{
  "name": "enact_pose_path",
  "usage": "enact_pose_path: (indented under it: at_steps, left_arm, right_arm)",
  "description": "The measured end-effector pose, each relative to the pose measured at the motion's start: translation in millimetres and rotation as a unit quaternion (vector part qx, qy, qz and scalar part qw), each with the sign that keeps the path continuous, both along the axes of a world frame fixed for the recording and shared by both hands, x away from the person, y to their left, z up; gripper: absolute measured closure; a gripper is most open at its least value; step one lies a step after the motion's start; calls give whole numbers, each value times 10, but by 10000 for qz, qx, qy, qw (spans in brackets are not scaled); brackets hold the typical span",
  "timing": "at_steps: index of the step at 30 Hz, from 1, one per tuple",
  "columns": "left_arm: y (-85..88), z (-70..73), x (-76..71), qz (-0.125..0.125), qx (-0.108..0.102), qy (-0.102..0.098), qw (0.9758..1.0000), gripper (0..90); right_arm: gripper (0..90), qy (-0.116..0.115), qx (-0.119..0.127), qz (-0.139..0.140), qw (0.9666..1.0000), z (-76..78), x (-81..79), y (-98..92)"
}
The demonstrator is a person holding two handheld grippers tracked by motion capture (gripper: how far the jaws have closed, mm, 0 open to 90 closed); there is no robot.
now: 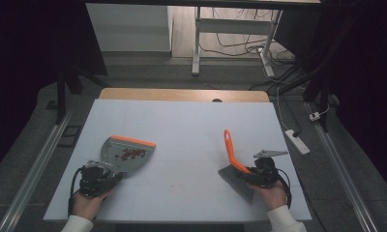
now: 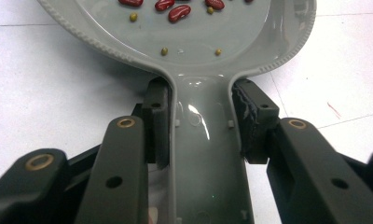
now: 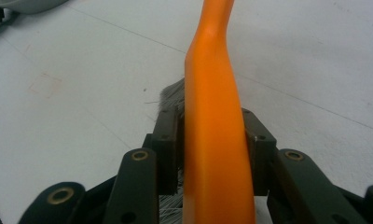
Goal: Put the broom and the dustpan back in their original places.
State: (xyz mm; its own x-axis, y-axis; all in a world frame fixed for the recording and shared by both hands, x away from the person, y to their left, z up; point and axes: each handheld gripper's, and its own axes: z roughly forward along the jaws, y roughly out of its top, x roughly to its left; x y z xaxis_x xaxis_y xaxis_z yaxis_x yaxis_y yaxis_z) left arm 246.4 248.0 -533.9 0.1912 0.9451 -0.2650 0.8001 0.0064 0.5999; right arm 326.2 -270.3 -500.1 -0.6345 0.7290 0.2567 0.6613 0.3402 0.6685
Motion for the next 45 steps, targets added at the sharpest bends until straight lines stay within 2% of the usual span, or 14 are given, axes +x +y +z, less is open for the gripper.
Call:
enact_pose_path:
  at_steps: [5,14,21,26,29,33,37,41,45]
  left_arm:
    - [1,-1,-2,-23,-11,-24,10000,600]
    - [-2,3,-5,-8,43,-55,10000,474]
    - [10,27,-43,-44,72,-185,9998,368]
    - [19,34,-49,-33,119,-214,9997,329]
    - [26,37,-58,-22,139,-229,9996,322]
    - [19,42,-84,-63,167,-257,9995,319]
    - [33,74,-125,-143,230,-322,9991,319]
    - [73,116,-160,-205,220,-416,9987,327]
    - [106,152,-177,-340,270,-494,9978,342]
  right_arm:
    - [586,-8,-120,-5,9999,-13,24,-4]
    - [504,17,-271,-132,9995,-50,83,-38]
    - [463,51,-362,-240,9990,-58,99,-40]
    - [435,63,-444,-342,9984,-68,109,-46]
    - [434,-100,-551,-423,9975,-42,103,-50]
    - [436,-131,-497,-467,9976,-23,93,-66]
    - [438,-277,-425,-450,9977,14,63,-75]
    - [442,-391,-344,-314,9982,49,28,-67]
    - [442,-518,-362,-133,9979,61,1,-33]
